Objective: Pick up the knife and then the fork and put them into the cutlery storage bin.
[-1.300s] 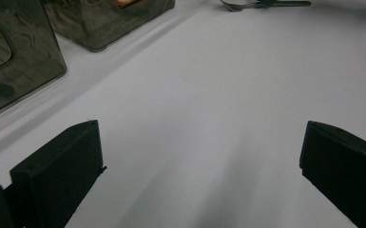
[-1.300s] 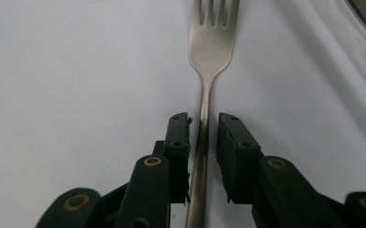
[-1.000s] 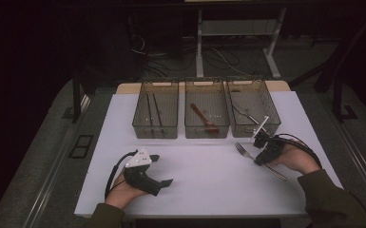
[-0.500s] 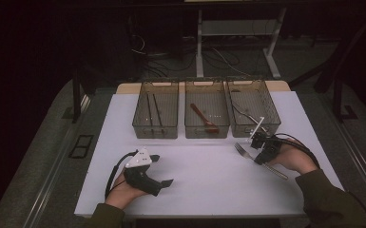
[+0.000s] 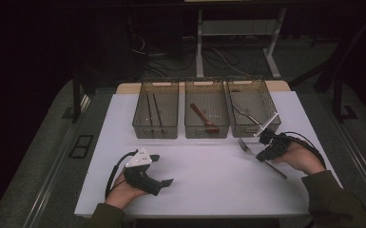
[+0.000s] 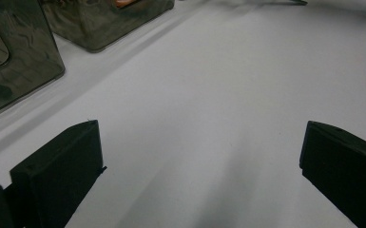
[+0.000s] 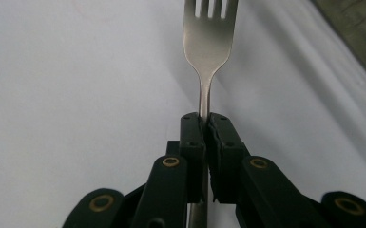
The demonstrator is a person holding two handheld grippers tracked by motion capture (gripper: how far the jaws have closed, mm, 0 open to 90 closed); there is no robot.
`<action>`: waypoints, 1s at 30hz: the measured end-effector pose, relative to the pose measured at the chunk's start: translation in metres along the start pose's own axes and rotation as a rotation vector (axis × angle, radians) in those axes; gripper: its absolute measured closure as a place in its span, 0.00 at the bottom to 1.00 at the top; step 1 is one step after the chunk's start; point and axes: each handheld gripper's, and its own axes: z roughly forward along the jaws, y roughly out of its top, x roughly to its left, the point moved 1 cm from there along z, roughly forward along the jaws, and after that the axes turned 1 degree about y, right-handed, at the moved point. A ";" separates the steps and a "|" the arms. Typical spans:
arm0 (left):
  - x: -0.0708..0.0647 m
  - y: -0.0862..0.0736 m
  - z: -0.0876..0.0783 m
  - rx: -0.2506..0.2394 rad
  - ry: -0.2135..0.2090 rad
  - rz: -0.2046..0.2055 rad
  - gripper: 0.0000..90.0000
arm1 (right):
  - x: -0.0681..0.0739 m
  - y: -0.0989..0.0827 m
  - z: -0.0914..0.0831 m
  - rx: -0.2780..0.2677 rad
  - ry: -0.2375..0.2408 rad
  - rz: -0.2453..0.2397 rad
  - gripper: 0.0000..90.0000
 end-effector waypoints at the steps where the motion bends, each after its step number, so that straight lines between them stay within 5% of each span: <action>1: 0.000 0.000 0.000 0.001 0.000 0.000 0.00 | -0.001 0.000 -0.002 -0.016 0.002 0.001 0.93; 8: 0.002 0.002 0.002 -0.015 0.001 -0.010 0.00 | -0.007 -0.004 -0.015 -0.126 0.015 0.030 0.93; 18: 0.001 0.001 0.001 -0.006 0.009 -0.012 0.00 | -0.012 -0.008 -0.026 -0.216 0.035 0.076 0.93; 30: 0.001 0.001 0.000 -0.006 0.009 -0.010 0.00 | -0.020 -0.013 -0.041 -0.352 0.010 0.142 0.93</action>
